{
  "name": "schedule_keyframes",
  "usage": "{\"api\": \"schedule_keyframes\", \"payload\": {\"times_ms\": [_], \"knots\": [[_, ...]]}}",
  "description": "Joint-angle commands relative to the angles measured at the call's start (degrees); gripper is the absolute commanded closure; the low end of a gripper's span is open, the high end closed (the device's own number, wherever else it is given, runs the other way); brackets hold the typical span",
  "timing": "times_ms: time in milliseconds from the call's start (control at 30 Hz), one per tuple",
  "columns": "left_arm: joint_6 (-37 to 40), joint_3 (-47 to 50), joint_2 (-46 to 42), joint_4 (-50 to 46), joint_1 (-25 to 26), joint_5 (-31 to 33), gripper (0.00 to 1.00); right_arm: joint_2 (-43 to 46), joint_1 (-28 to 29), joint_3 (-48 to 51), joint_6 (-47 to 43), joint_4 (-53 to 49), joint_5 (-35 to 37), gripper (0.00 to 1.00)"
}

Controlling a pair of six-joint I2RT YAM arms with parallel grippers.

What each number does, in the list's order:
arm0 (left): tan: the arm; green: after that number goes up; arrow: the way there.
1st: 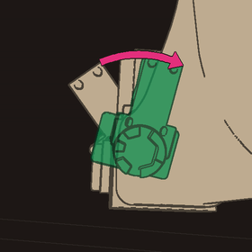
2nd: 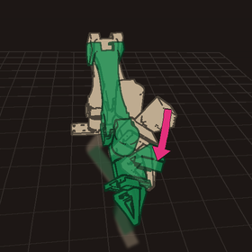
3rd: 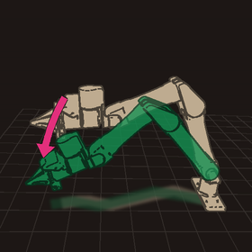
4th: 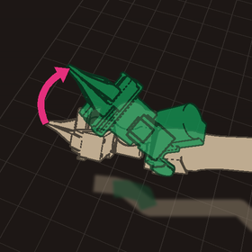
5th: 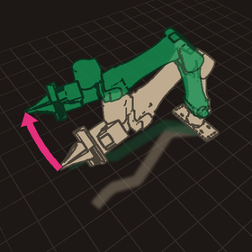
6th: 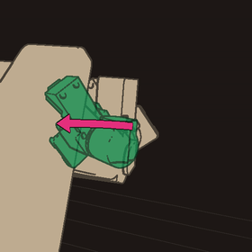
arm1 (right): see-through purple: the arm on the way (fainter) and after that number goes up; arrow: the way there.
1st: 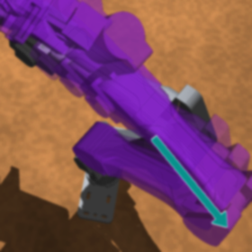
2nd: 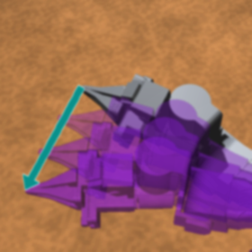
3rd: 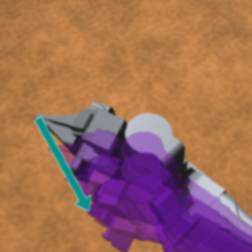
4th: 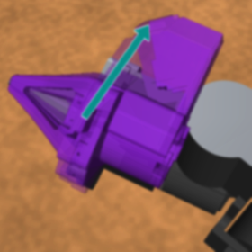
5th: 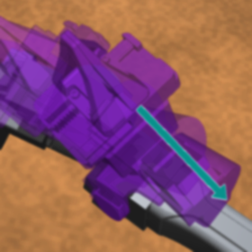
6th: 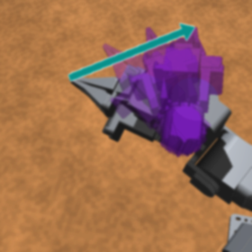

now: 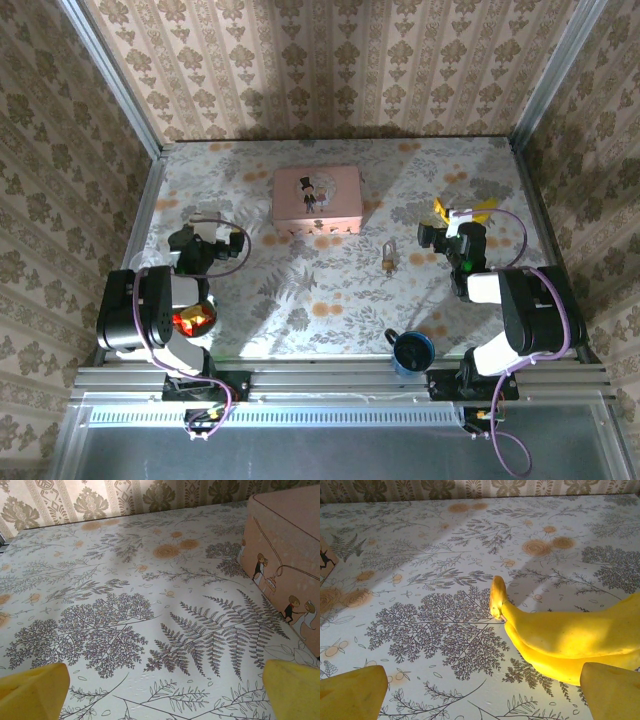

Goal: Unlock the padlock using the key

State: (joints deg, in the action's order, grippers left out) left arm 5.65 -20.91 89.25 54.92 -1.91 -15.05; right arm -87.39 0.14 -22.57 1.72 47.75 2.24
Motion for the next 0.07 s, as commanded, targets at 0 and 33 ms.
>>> {"api": "schedule_keyframes", "payload": {"times_ms": [0,33], "knots": [[0.2,0.2,0.0,1.4,0.2,-0.5,0.0,-0.2,-0.1,-1.1,0.3,0.3,-0.9,0.0],[0.3,0.3,0.1,1.5,0.2,-0.4,0.0,-0.2,0.0,-1.1,0.3,0.3,-0.9,0.0]]}}
